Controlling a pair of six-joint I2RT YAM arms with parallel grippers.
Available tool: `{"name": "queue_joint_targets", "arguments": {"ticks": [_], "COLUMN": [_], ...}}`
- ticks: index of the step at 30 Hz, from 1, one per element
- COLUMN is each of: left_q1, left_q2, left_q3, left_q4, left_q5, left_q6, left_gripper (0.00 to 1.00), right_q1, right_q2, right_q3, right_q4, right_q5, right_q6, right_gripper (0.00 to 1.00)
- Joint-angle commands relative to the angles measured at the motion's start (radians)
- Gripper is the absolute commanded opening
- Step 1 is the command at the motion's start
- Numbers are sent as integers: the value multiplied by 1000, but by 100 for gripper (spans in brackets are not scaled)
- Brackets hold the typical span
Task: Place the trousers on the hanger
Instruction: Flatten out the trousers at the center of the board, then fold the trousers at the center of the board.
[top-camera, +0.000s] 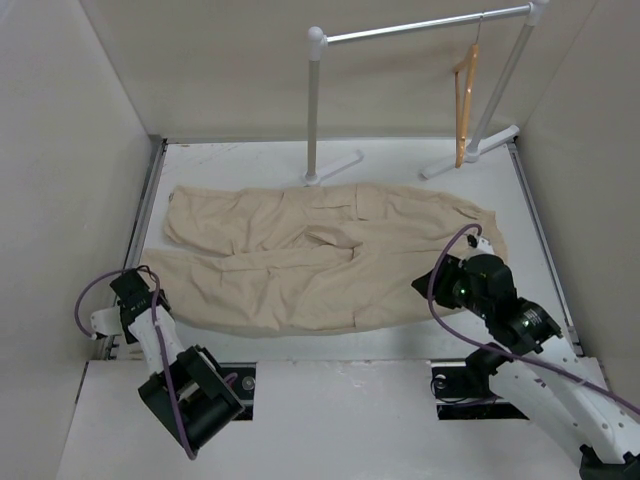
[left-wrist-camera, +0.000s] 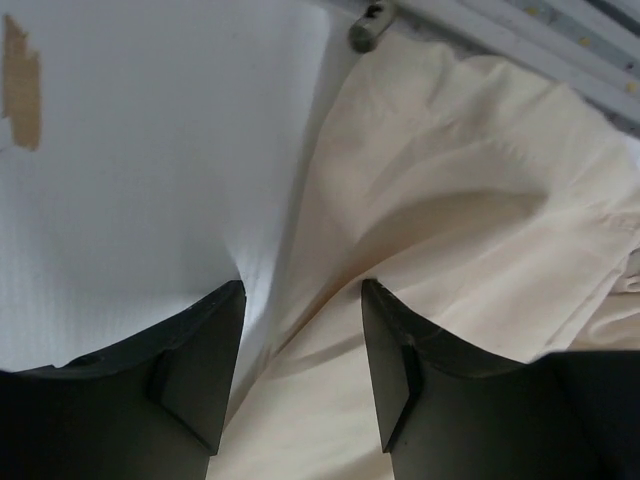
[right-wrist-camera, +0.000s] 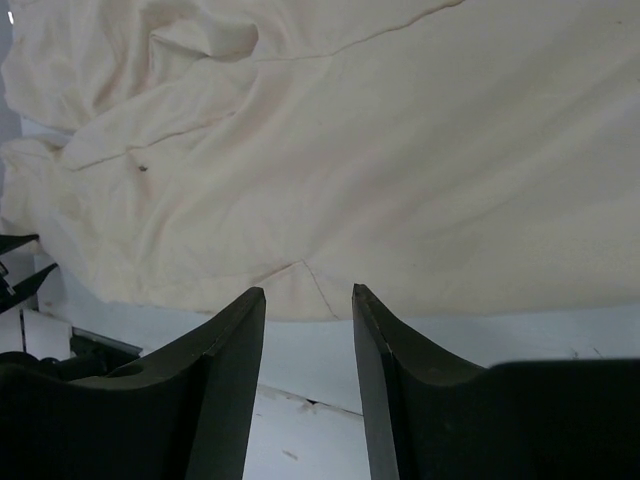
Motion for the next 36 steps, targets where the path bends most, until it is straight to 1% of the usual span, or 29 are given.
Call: {"name": "queue_joint_targets", "arguments": {"ticks": [1, 3, 5, 7, 10, 13, 15, 18, 20, 22, 25, 28, 32, 36], "left_q1": [10, 12, 13, 12, 12, 9, 3, -24, -63, -111, -136, -166, -238, -301], "left_q2": [81, 129, 178, 213, 233, 181, 111, 1, -63, -73, -93, -109, -109, -103], "left_q3": [4, 21, 37, 43, 57, 80, 122, 210, 257, 287, 296, 293, 297, 294], "left_q4": [64, 95, 119, 133, 129, 95, 20, -118, -186, -230, -270, -276, -273, -267], "left_q5": [6, 18, 26, 27, 27, 35, 26, 0, -29, -63, -89, -99, -112, -109], "left_q6": [-10, -9, -9, -10, -10, -10, -6, 13, 28, 52, 79, 102, 106, 102], "left_gripper": [49, 48, 43, 40, 18, 8, 6, 5, 5, 5, 5, 4, 4, 4], "right_q1": [-9, -9, -9, -9, -14, -43, -83, -178, -270, -325, -408, -560, -644, -726], "right_q2": [13, 28, 44, 59, 73, 79, 82, 82, 90, 119, 198, 244, 280, 333], "right_q3": [51, 58, 68, 80, 97, 100, 94, 75, 65, 81, 91, 56, 32, 34], "right_q4": [-3, 0, 6, 11, 13, 11, -10, -93, -138, -159, -190, -193, -198, -184], "right_q5": [1, 2, 4, 5, 25, 53, 82, 175, 249, 290, 315, 320, 340, 373], "right_q6": [-18, -18, -15, -11, -16, -24, -18, 21, 42, 54, 116, 137, 173, 167], "right_gripper": [47, 48, 48, 48, 49, 52, 57, 60, 61, 63, 63, 61, 59, 59]}}
